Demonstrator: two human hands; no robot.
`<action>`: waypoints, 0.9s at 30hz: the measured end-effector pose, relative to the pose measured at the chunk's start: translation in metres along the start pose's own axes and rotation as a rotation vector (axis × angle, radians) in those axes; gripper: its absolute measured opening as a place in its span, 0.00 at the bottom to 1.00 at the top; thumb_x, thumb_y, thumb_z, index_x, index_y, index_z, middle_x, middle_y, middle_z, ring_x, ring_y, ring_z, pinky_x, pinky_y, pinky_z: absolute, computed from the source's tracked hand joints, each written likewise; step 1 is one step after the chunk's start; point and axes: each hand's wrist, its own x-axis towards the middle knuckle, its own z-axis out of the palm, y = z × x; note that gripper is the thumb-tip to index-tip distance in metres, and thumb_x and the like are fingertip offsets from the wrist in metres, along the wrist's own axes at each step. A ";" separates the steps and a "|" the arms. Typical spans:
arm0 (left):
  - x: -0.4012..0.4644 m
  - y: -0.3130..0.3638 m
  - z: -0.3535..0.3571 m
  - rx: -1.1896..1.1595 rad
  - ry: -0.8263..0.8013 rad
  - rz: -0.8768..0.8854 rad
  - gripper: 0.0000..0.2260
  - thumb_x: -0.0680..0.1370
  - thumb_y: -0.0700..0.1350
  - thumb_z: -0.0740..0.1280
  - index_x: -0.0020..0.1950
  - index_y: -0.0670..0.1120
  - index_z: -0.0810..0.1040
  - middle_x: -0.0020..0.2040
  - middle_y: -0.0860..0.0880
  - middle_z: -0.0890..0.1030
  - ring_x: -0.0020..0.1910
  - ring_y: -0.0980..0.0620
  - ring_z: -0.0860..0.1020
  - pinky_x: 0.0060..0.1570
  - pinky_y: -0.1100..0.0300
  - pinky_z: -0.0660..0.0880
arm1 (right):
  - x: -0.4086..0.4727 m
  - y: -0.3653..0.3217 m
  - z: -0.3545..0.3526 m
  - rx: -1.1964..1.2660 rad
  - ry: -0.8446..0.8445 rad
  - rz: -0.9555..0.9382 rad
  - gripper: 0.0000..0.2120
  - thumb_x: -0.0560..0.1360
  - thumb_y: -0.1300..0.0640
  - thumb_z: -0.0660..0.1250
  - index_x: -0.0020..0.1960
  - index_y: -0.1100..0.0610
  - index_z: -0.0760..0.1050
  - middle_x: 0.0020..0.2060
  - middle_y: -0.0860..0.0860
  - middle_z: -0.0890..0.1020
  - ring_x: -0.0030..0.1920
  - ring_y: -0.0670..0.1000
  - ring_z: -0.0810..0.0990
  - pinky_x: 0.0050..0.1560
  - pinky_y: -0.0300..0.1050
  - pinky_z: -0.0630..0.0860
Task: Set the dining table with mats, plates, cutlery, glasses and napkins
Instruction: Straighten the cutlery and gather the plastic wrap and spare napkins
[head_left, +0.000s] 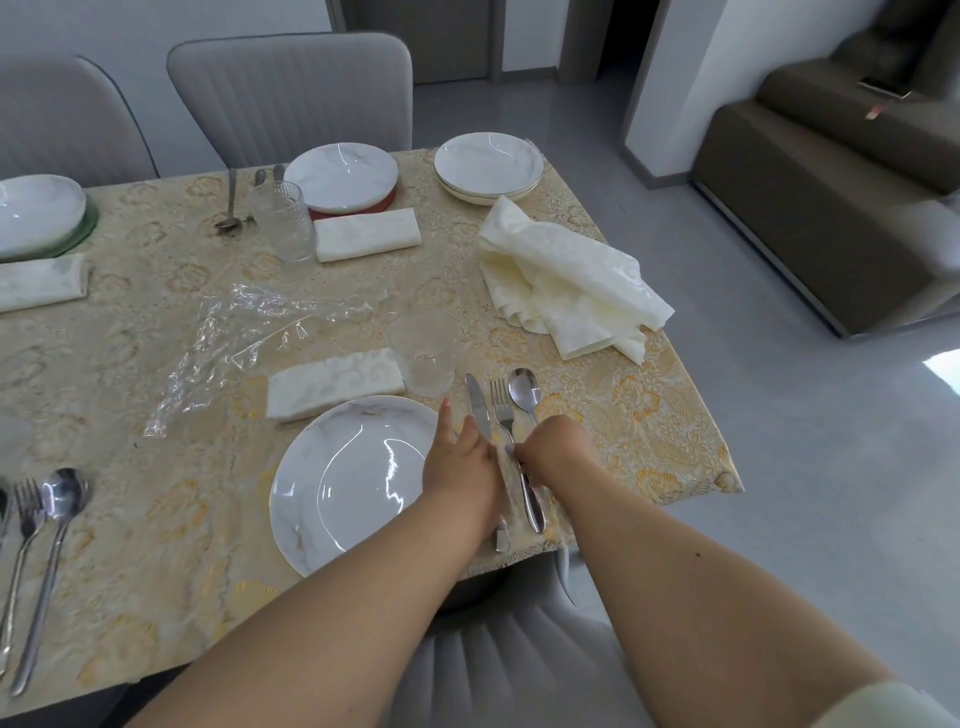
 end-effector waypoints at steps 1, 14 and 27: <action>0.000 0.000 0.000 -0.003 0.001 -0.002 0.33 0.79 0.60 0.59 0.78 0.45 0.55 0.75 0.44 0.62 0.77 0.42 0.47 0.68 0.35 0.31 | 0.000 0.000 0.000 -0.015 0.001 -0.002 0.17 0.73 0.43 0.68 0.39 0.58 0.74 0.30 0.49 0.77 0.30 0.47 0.74 0.25 0.38 0.64; 0.005 -0.003 0.008 -0.031 -0.028 -0.015 0.41 0.74 0.68 0.60 0.76 0.41 0.57 0.73 0.43 0.64 0.76 0.42 0.49 0.63 0.34 0.26 | -0.013 0.013 -0.013 0.017 0.168 0.023 0.07 0.76 0.53 0.66 0.46 0.58 0.75 0.39 0.53 0.81 0.40 0.53 0.79 0.37 0.42 0.75; 0.007 -0.002 0.010 -0.019 -0.009 -0.011 0.43 0.74 0.69 0.60 0.76 0.40 0.57 0.72 0.42 0.64 0.75 0.42 0.51 0.65 0.33 0.29 | -0.012 0.012 -0.011 -0.035 0.201 0.095 0.13 0.77 0.60 0.62 0.33 0.57 0.67 0.29 0.51 0.73 0.27 0.48 0.70 0.25 0.37 0.65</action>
